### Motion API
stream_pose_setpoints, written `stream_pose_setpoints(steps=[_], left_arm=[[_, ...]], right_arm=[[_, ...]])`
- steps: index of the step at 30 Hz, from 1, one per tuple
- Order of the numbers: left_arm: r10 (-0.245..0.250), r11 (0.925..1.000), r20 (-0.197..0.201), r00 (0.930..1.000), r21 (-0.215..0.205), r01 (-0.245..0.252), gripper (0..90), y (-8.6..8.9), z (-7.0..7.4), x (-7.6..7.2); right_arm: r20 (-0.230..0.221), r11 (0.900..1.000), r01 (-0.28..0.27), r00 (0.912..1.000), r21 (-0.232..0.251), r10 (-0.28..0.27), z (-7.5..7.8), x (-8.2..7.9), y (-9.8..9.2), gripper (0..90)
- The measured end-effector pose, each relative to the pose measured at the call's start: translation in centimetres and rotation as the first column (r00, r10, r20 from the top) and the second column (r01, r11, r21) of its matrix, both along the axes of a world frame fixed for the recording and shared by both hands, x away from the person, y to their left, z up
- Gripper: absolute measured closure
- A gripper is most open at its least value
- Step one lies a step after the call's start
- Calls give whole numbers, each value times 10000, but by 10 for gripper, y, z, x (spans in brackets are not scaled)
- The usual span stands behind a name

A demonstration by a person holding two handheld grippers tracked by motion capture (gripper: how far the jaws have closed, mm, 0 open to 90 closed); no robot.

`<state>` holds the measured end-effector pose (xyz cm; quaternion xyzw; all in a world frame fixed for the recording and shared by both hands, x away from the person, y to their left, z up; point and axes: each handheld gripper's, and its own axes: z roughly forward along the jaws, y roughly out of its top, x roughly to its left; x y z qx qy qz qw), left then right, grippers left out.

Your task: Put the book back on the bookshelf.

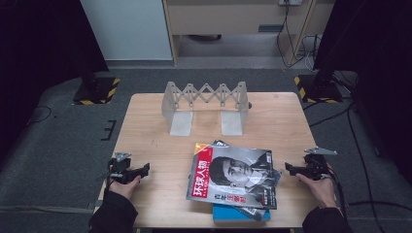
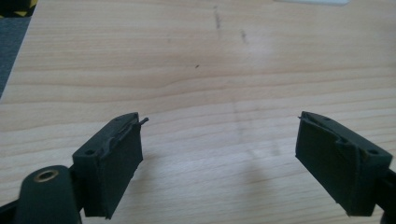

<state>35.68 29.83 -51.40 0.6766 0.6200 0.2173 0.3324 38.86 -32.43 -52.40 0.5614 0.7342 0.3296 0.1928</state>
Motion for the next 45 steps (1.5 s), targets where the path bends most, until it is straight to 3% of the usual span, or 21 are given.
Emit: stream_pose_setpoints(steps=[3,6,8,12,15,18,19,22,26,32,40,41,43,45], left_arm=[[-1,9992,353,9994,-393,15,151,-5,9,-2],[-95,9972,739,9972,-731,149,157,-12,17,-4],[-195,9947,937,9954,-986,288,157,-18,21,-7],[-557,9861,1273,9903,-1485,746,172,-30,29,-13],[-835,9827,1406,9865,-1525,1050,181,-36,33,-16],[-1197,9743,1516,9812,-1720,1454,196,-46,38,-21],[-1197,9743,1516,9812,-1720,1454,198,-46,38,-21],[-1605,9649,1481,9759,-1847,1867,212,-56,40,-27],[-1794,9600,1516,9720,-1891,2066,236,-62,42,-30],[-2396,9383,1311,9620,-2234,2641,270,-76,42,-38],[-2859,9208,1031,9527,-2458,3030,315,-92,38,-45],[-3032,9140,934,9483,-2532,3171,318,-96,37,-47],[-3129,9106,874,9458,-2553,3249,324,-99,36,-48],[-3357,9033,761,9389,-2567,3438,329,-105,34,-52]], right_arm=[[187,9999,103,9998,-59,-102,7,-3,1,69],[-56,9998,186,9998,-27,-187,13,-6,3,69],[73,9997,207,9998,-161,-206,18,-8,4,74],[529,9998,186,9984,124,-192,32,-15,7,79],[751,9993,123,9971,341,-149,40,-18,11,79],[1109,9976,40,9938,686,-116,54,-22,19,80],[1109,9976,40,9938,686,-116,54,-22,19,80],[1394,9935,-321,9901,1094,167,66,-28,29,83],[1504,9904,-754,9869,1155,576,73,-32,43,83],[1657,9852,-1340,9794,1066,1153,78,-36,61,83],[1522,9745,-1993,9714,1035,1825,76,-40,85,92],[1463,9729,-2109,9696,949,1959,74,-40,91,94],[1434,9720,-2173,9686,899,2032,73,-40,93,95],[1348,9693,-2326,9660,793,2208,70,-40,101,96]])
